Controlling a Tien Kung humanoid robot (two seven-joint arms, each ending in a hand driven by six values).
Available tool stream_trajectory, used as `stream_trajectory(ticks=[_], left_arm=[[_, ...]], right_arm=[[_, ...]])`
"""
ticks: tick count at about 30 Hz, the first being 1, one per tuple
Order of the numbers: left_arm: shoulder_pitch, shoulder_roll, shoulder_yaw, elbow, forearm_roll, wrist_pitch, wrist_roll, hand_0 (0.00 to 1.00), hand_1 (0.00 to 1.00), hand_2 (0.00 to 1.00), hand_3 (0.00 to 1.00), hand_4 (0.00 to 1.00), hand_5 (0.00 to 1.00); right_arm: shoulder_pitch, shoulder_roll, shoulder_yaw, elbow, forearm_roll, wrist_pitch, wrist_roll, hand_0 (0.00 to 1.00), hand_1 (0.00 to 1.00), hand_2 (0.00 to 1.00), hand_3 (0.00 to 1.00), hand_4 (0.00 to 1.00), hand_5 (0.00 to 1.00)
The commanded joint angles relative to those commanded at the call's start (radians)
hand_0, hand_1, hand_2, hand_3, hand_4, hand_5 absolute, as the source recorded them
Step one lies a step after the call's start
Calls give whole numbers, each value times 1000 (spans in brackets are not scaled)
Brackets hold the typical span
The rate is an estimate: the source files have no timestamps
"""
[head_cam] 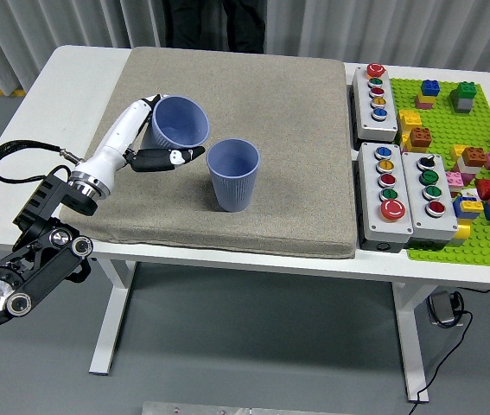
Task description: Pick cup pour cup place
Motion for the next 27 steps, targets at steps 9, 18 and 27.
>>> stream_trajectory(ticks=[9, 18, 27], left_arm=[[-34, 11, 12, -3, 154, -2, 25, 580, 517, 543, 526, 821, 184], [-52, 18, 18, -19, 267, -6, 43, 577, 516, 542, 526, 812, 173], [-68, 23, 27, -35, 500, 14, 77, 573, 514, 541, 526, 810, 172]], right_arm=[[7, -1, -3, -1, 4, 0, 1, 701, 646, 603, 597, 7, 336], [8, -3, -1, -1, 1, 0, 2, 701, 645, 604, 598, 2, 323], [11, -4, 0, -2, -1, 0, 3, 702, 645, 603, 597, 2, 321]])
